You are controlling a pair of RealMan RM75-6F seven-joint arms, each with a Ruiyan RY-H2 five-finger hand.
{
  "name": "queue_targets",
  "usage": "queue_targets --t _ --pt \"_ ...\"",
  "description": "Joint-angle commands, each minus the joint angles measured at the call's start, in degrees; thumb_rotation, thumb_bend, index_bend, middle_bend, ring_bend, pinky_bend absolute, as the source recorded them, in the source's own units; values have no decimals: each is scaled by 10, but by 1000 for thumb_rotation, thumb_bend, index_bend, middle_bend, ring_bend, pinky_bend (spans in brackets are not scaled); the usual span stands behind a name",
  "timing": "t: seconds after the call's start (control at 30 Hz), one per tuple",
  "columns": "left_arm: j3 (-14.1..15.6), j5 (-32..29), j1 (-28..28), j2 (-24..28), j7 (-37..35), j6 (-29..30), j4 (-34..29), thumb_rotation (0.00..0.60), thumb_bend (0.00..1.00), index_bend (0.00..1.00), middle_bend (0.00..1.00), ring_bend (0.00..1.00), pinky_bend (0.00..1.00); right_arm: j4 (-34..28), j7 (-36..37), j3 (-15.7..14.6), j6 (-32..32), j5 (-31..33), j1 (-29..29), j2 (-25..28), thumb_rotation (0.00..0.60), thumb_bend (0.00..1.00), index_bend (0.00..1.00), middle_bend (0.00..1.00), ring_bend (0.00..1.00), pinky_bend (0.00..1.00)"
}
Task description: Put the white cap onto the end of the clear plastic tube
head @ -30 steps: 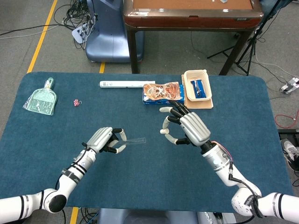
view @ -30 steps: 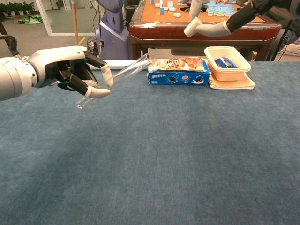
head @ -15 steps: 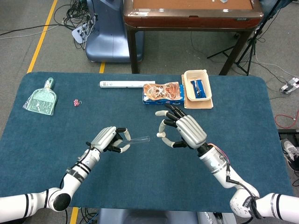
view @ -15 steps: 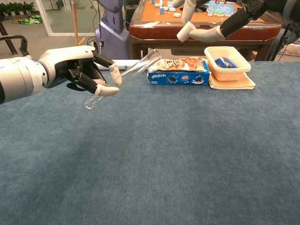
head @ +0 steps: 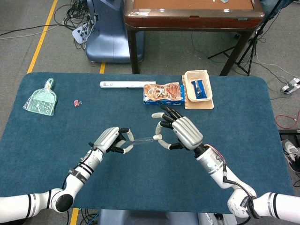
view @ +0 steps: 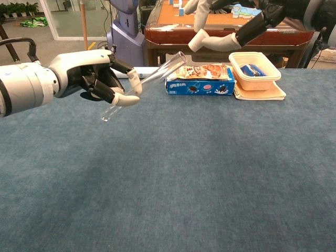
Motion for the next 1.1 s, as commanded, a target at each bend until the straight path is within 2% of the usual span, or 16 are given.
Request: queue_targets --t 0.03,1.1 --pt "0 0 -1 0 2 0 0 600 303 599 1000 982 992 0 -2 0 -1 1 1 -1 600 372 657 222 0 104" --pt "-4 -7 -10 0 -2 5 -1 600 301 601 1000 982 992 3 -4 -6 -6 8 15 -14 600 371 657 222 0 104"
